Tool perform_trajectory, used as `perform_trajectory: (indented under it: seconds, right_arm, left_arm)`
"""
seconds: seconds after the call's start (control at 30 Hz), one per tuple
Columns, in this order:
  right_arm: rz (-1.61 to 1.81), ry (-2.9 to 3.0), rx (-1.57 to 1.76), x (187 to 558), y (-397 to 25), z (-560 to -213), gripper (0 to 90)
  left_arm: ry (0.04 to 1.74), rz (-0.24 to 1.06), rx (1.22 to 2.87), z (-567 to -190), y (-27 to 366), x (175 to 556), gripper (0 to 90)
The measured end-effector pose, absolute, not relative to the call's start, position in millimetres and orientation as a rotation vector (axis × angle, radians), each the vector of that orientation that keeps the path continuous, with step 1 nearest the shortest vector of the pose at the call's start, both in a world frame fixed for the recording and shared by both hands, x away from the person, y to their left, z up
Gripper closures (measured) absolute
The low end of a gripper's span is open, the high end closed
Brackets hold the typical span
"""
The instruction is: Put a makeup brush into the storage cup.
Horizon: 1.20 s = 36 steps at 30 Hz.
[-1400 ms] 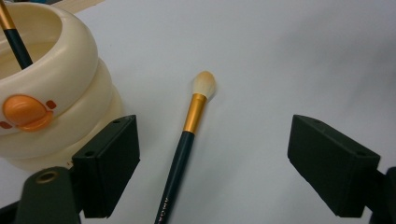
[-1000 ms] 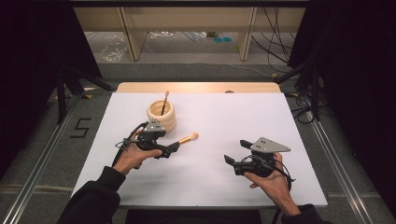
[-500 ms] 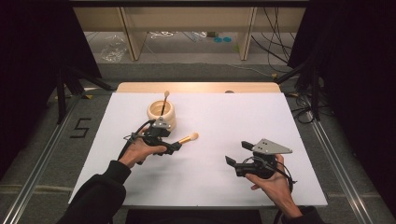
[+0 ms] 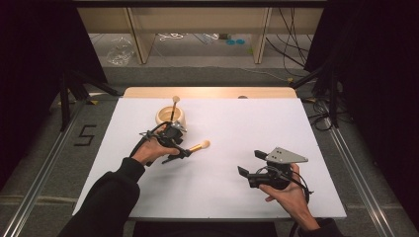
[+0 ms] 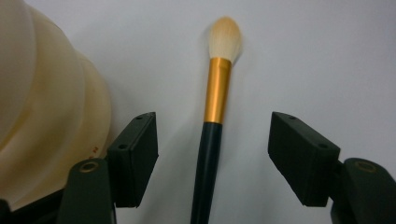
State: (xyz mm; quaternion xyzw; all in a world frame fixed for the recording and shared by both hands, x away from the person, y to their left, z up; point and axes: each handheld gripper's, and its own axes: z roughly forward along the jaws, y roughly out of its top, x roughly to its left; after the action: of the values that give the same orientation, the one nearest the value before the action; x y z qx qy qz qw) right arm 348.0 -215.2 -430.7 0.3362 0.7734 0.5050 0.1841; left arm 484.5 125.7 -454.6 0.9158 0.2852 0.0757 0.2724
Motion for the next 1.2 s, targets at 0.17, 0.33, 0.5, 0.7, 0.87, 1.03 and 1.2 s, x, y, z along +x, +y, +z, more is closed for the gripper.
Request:
perform_trajectory:
  seconds: [0.17, 0.33, 0.5, 0.7, 0.87, 1.03, 1.2]
  right_arm:
    - [1.423, 2.184, 0.947, 348.1, -214.9, -430.9, 17.9]
    - [1.455, 2.19, 0.951, 348.3, -212.6, -432.5, 17.9]
    - [1.448, 2.179, 0.934, 349.1, -213.2, -432.7, 18.0]
    - [1.413, 2.199, 0.945, 348.0, -214.1, -431.5, 18.1]
    - [1.405, 2.207, 0.943, 348.1, -213.9, -431.3, 18.2]
    - [1.426, 2.198, 0.935, 349.2, -213.4, -432.4, 18.3]
    - [1.429, 2.197, 0.932, 349.4, -212.6, -432.7, 18.3]
  left_arm:
    - [0.783, 0.187, 2.502, -454.4, 119.0, 488.8, 33.9]
    - [0.742, 0.176, 2.594, -451.1, 117.3, 497.1, 35.8]
    - [0.74, 0.156, 2.633, -451.1, 115.5, 501.3, 39.5]
    - [0.736, 0.149, 2.675, -454.1, 114.3, 500.1, 43.4]
    - [0.747, 0.135, 2.683, -456.2, 113.2, 501.1, 44.6]
    - [0.742, 0.126, 2.708, -459.4, 112.1, 502.6, 47.6]
    - [0.727, 0.131, 2.744, -457.7, 108.1, 504.8, 50.6]
